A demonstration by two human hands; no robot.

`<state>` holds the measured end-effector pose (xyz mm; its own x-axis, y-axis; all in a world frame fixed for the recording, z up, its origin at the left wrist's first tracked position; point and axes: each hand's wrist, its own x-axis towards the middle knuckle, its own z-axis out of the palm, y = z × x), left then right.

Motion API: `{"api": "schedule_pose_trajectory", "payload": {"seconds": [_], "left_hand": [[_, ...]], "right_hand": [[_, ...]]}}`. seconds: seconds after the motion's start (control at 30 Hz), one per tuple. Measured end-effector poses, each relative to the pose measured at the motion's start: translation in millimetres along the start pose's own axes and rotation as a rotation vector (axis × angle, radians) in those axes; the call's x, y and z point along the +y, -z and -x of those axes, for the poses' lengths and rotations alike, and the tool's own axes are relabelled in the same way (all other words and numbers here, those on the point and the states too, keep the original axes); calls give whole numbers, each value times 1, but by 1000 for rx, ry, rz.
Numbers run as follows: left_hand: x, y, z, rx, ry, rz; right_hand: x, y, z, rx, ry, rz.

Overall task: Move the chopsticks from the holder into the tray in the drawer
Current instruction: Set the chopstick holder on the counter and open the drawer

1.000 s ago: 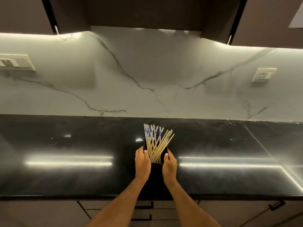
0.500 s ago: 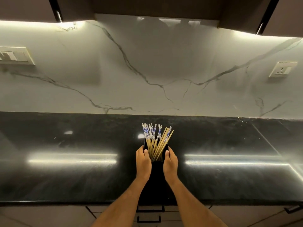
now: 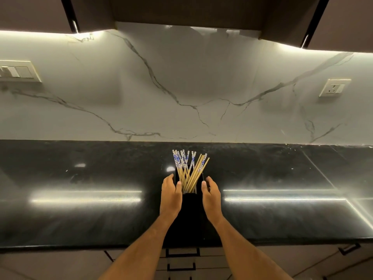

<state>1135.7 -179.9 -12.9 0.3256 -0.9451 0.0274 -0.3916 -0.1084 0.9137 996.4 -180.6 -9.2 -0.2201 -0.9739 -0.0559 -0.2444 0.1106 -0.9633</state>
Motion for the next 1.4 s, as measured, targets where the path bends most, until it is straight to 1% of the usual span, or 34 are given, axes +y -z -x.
{"api": "schedule_pose_trajectory", "payload": {"seconds": [0.07,0.2,0.37,0.43,0.5,0.6,0.67,0.8,0.97,1.1,1.3,1.4], "left_hand": [[6,7,9,22,-75,-63],[11,23,35,30,-288,-196],[3,34,78,59,-430,-371],[-1,37,98,67,-498,-487],[-7,39,118,66,-531,-600],[-17,39,149,63,-517,-707],[-24,38,171,52,-481,-728],[-42,36,212,-75,-428,-808],[-55,32,237,-140,-355,-830],[-81,26,233,-192,-303,-865],[-130,11,199,-356,-280,-1004],[-154,-4,181,-417,-265,-983]], "right_hand": [[1,5,7,-5,26,60],[5,20,30,-29,124,237],[3,42,65,-74,278,435],[5,52,79,-97,344,509],[10,62,95,-135,402,567],[20,77,120,-202,484,642],[31,85,133,-243,518,723],[57,93,159,-293,497,769],[83,92,178,-362,490,863],[100,78,178,-399,465,926],[135,40,156,-496,437,1075],[152,20,140,-558,367,1143]]}}
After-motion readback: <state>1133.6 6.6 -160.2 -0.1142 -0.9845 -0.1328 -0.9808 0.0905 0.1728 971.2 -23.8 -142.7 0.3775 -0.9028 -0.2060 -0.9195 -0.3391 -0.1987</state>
